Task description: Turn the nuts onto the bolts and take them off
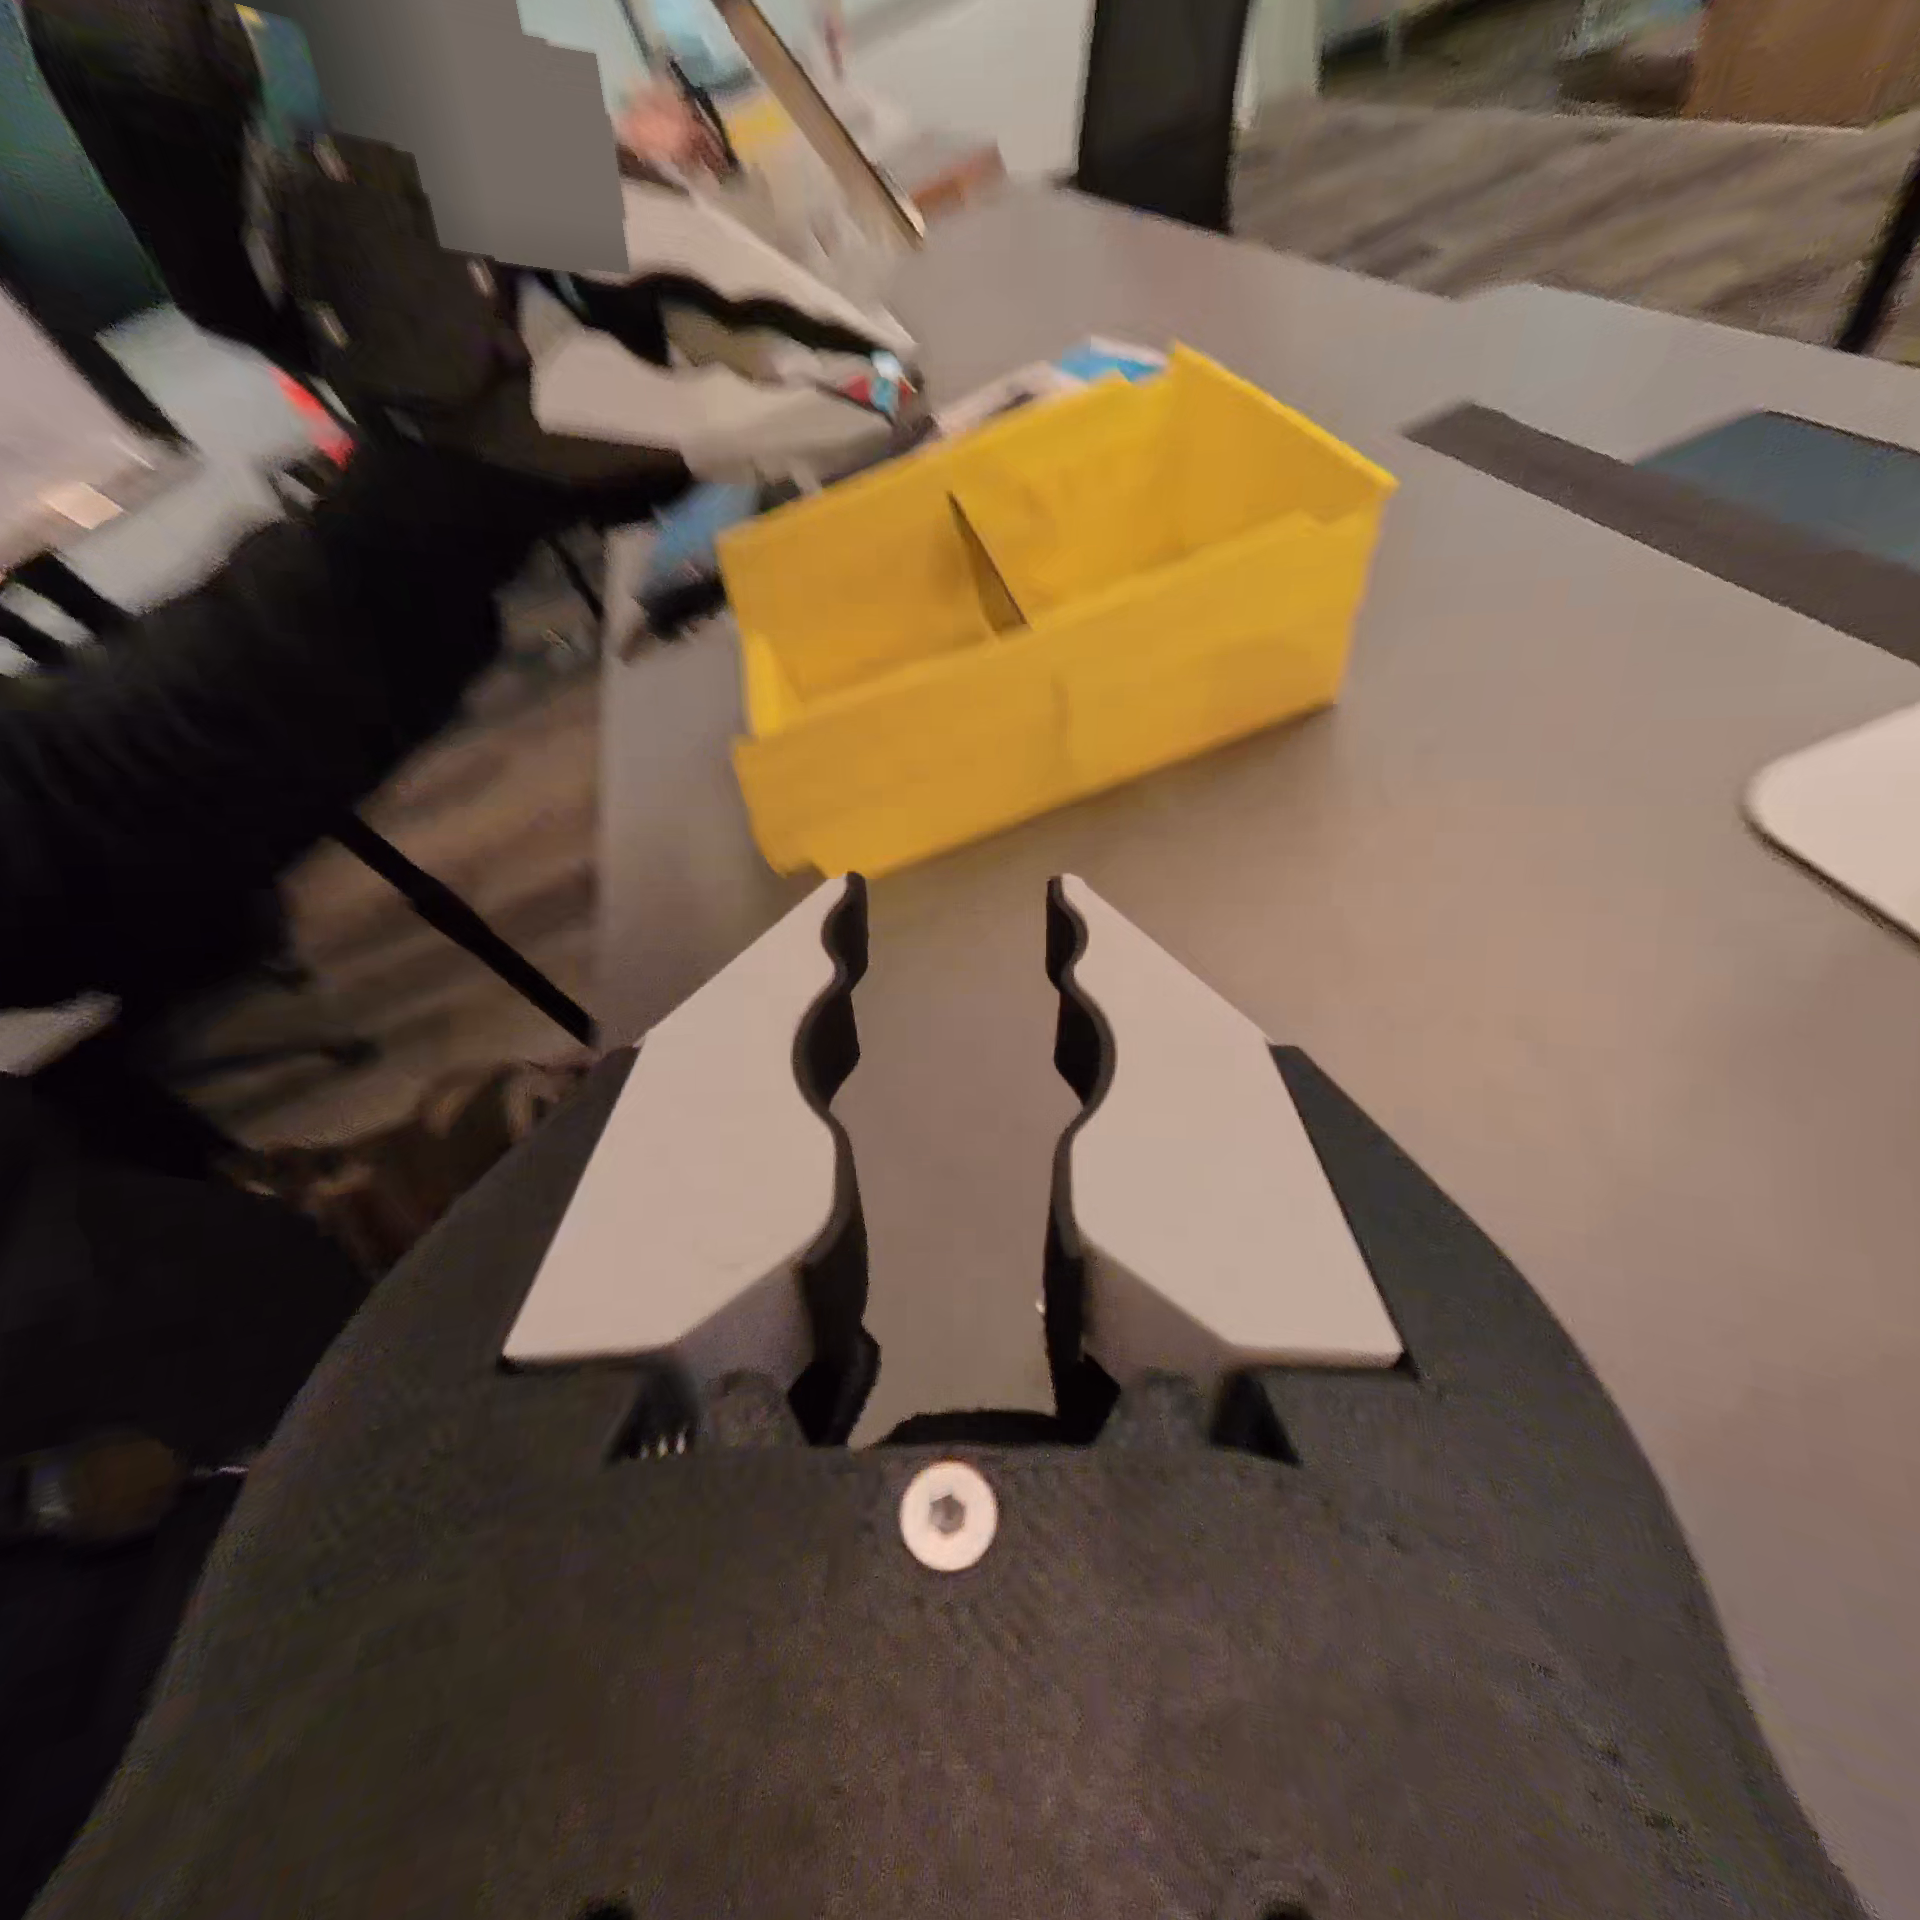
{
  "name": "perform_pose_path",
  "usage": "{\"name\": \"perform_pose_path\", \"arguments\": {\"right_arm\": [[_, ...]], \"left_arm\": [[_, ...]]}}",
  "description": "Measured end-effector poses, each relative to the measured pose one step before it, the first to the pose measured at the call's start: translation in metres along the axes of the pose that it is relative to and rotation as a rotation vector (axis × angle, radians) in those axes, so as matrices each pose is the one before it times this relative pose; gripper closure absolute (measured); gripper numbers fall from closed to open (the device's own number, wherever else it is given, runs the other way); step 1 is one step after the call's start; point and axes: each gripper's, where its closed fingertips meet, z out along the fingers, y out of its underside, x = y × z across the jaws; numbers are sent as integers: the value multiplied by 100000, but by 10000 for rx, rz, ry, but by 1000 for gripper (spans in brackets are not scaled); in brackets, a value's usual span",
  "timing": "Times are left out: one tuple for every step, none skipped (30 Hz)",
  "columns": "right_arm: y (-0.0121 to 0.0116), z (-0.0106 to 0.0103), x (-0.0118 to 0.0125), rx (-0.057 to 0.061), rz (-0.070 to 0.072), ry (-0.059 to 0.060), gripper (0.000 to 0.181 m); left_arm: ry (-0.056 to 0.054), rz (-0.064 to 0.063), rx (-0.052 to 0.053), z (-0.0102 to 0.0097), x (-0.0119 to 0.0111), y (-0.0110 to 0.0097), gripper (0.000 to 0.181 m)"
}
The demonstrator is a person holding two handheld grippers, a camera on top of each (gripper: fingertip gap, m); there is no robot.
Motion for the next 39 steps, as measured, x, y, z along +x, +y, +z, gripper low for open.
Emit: {"name": "perform_pose_path", "arguments": {"right_arm": [[-858, -210, -628, 479, 375, -506, 147], [-759, -162, -559, 444, 292, -429, 147], [-657, -121, -556, 409, 236, -411, 146], [-533, -50, -574, 361, 255, -427, 146], [-406, -16, -543, 304, 270, -416, 145], [-322, 15, -543, 266, 244, -420, 144], [-276, 5, -530, 253, 206, -410, 142], [-290, -25, -474, 271, 187, -365, 141], [-296, -52, -431, 273, 180, -340, 141], [-221, -51, -558, 216, 169, -419, 142], [-64, 0, -716, 102, 142, -511, 141], [43, 21, -608, 22, 76, -410, 141], [10, 14, -467, 31, -6, -288, 142], [-50, 15, -564, 69, -20, -338, 143], [-101, 0, -612, 87, 31, -379, 145], [-88, -14, -378, 70, 51, -238, 146], [-62, -64, -191, 48, 3, -116, 151], [12, -80, -181, 18, 7, -130, 157], [10, -85, -197, 13, 84, -170, 160], [-8, -80, -150, 34, 112, -145, 164], [10, -76, -54, 23, 49, -53, 165], [65, -60, 46, -9, -1, 32, 165], [79, -46, 96, -57, -9, 79, 165], [72, -47, 110, -83, -74, 128, 165], [51, -65, 150, -106, -158, 199, 165], [85, -96, 208, -171, -166, 268, 165], [122, -139, 326, -220, -100, 334, 165], [84, -293, 583, -212, -61, 493, 166], [131, -461, 977, -242, -126, 735, 165], [555, -575, 1452, -510, -260, 1028, 165], [1074, -561, 1723, -825, -425, 1159, 165], [1361, -448, 1655, -950, -480, 1082, 165], [1618, -306, 1704, -1027, -435, 1065, 165], [1820, -134, 1721, -1102, -367, 1047, 165], [1759, 98, 1344, -1016, -282, 802, 165], [1498, 327, 727, -826, -177, 429, 165], [1161, 465, 230, -648, -115, 161, 165], [906, 549, -41, -570, -134, 62, 165], [750, 561, -77, -531, -231, 130, 165]], "left_arm": [[-77, 301, 584, -430, 582, -2030, 166], [-116, 406, 695, -416, 627, -2208, 166], [-66, 455, 704, -323, 723, -2234, 166], [21, 337, 459, -98, 763, -1865, 166], [16, 291, 584, -99, 738, -1947, 166], [141, 170, 652, -64, 857, -1971, 166], [221, 52, 441, 109, 872, -1564, 166], [251, 26, 372, 184, 867, -1334, 166], [182, -9, 474, 111, 726, -1348, 166], [207, -56, 435, 114, 673, -1192, 166], [220, -98, 295, 190, 622, -878, 166], [201, -102, 217, 223, 537, -643, 166], [160, -101, 278, 151, 451, -640, 166], [185, -148, 283, 129, 444, -583, 166], [194, -177, 130, 169, 419, -322, 166], [62, -81, 127, 114, 222, -281, 166], [63, -40, 143, 37, 205, -289, 166], [56, -69, 83, 45, 135, -193, 166], [80, -52, 41, 47, 151, -93, 166], [-8, 17, 82, 1, 60, -125, 166], [2, 6, 64, 19, 76, -73, 166], [33, -40, -17, 49, 68, 71, 166], [44, -39, -15, 28, 65, 119, 166], [12, -57, 25, 40, 43, 113, 166], [10, -143, 36, 71, 14, 114, 166], [40, -183, -31, 105, 38, 188, 166], [-4, -86, -113, 73, 30, 279, 166], [-101, 24, -164, 38, -32, 366, 166], [3, 4, -186, 18, 134, 444, 164], [33, -118, -235, 26, 171, 592, 161], [-24, -203, -311, 68, 74, 827, 160], [-52, -265, -348, 93, 35, 979, 160], [58, -270, -281, 99, 212, 957, 162], [8, -306, -261, 119, 148, 964, 165], [33, -349, -238, 183, 211, 908, 166], [144, -300, -230, 246, 402, 879, 168], [53, -211, -224, 269, 295, 846, 169], [48, -154, -154, 242, 306, 689, 170], [124, -188, -118, 219, 407, 584, 170]]}}
